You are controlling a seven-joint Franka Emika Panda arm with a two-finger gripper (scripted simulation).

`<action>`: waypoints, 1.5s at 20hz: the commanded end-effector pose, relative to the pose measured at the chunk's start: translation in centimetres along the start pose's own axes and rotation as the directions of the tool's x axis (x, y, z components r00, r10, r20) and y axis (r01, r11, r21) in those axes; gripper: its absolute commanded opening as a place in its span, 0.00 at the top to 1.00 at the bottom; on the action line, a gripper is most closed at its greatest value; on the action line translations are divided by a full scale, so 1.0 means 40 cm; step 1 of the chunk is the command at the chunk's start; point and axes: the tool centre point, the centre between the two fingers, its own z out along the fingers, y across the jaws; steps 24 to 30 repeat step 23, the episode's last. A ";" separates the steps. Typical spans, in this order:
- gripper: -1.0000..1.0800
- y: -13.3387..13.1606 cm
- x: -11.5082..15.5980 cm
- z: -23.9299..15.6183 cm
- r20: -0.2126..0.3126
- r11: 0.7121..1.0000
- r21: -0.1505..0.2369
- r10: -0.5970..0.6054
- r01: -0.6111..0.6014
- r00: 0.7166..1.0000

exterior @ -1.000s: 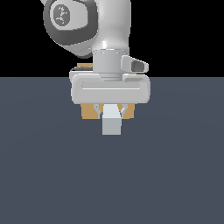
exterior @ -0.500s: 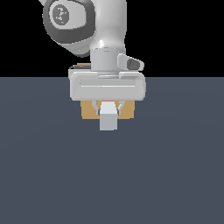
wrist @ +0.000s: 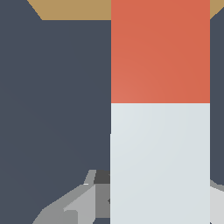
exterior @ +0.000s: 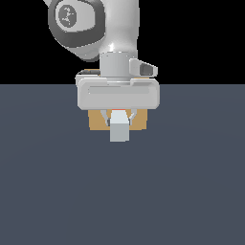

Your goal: Insert the peg into the horizontal hole in a box.

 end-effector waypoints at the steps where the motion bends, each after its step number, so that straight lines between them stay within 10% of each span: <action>1: 1.00 0.003 0.012 -0.005 0.000 1.000 -0.004 -0.001 0.001 1.000; 17: 1.00 0.001 0.284 -0.009 0.000 1.000 -0.008 -0.001 0.001 1.000; 30: 1.00 0.002 0.319 -0.010 0.000 1.000 -0.008 -0.001 0.001 1.000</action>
